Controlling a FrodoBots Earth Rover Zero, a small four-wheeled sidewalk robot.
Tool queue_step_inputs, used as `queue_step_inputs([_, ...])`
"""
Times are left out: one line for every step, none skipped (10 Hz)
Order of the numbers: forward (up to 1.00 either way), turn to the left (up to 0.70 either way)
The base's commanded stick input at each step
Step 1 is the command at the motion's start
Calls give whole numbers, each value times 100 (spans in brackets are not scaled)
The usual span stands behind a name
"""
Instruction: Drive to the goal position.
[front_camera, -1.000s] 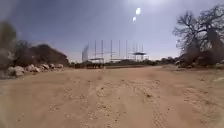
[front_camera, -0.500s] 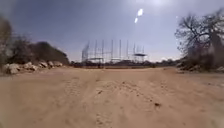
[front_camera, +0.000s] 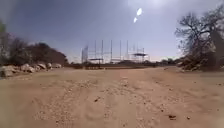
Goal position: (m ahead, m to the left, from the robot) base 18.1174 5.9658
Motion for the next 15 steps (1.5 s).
queue_step_inputs([85,34])
queue_step_inputs([85,34])
queue_step_inputs([85,18])
queue_step_inputs([85,2])
queue_step_inputs([85,0])
queue_step_inputs([85,0])
queue_step_inputs([85,0])
queue_step_inputs([85,0])
queue_step_inputs([85,0])
queue_step_inputs([85,0])
queue_step_inputs([85,5])
queue_step_inputs([85,17])
queue_step_inputs([85,8])
queue_step_inputs([85,4])
queue_step_inputs([85,0])
